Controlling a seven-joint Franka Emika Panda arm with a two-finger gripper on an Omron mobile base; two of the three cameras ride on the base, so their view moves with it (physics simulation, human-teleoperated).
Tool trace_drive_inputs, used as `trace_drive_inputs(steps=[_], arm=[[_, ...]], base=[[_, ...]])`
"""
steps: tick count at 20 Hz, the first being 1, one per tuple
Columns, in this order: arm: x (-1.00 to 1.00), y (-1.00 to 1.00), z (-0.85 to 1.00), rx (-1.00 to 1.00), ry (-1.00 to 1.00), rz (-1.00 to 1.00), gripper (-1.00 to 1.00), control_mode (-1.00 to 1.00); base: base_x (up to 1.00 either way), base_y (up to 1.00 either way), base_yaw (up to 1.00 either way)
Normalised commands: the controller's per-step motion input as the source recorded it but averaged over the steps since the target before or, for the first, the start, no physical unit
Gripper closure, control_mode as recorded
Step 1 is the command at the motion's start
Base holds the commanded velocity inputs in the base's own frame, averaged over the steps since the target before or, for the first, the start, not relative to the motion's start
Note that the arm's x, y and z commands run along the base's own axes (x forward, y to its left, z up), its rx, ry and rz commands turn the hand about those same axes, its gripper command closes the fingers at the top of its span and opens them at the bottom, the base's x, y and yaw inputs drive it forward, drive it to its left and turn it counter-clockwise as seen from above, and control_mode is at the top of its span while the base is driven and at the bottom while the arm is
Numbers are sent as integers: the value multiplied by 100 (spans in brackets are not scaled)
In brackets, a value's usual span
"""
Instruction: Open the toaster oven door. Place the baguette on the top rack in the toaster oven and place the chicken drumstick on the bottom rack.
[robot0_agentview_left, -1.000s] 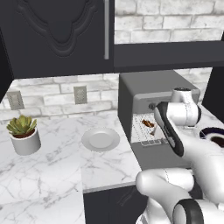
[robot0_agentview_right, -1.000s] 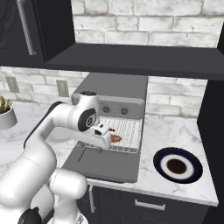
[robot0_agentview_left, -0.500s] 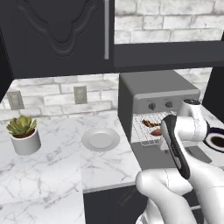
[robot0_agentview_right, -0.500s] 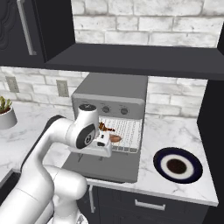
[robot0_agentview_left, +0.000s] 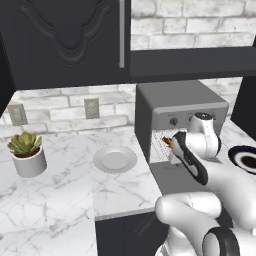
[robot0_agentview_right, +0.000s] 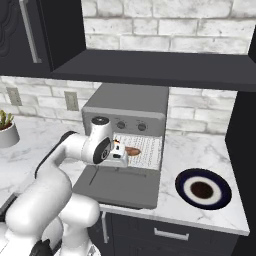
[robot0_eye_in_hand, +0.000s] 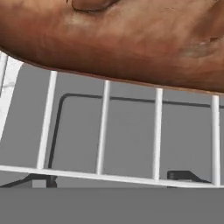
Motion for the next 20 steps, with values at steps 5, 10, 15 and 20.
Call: trace_drive_inputs(steps=[5, 10, 15, 20], arm=[[91, 14, 0, 0, 0, 0, -100, -100], [66, 1, 0, 0, 0, 1, -100, -100], [-42, 14, 5, 6, 3, 7, -100, -100], [-87, 95, 63, 1, 20, 3, -100, -100]], base=[[0, 0, 0], [0, 0, 0], [0, 0, 0], [0, 0, 0]])
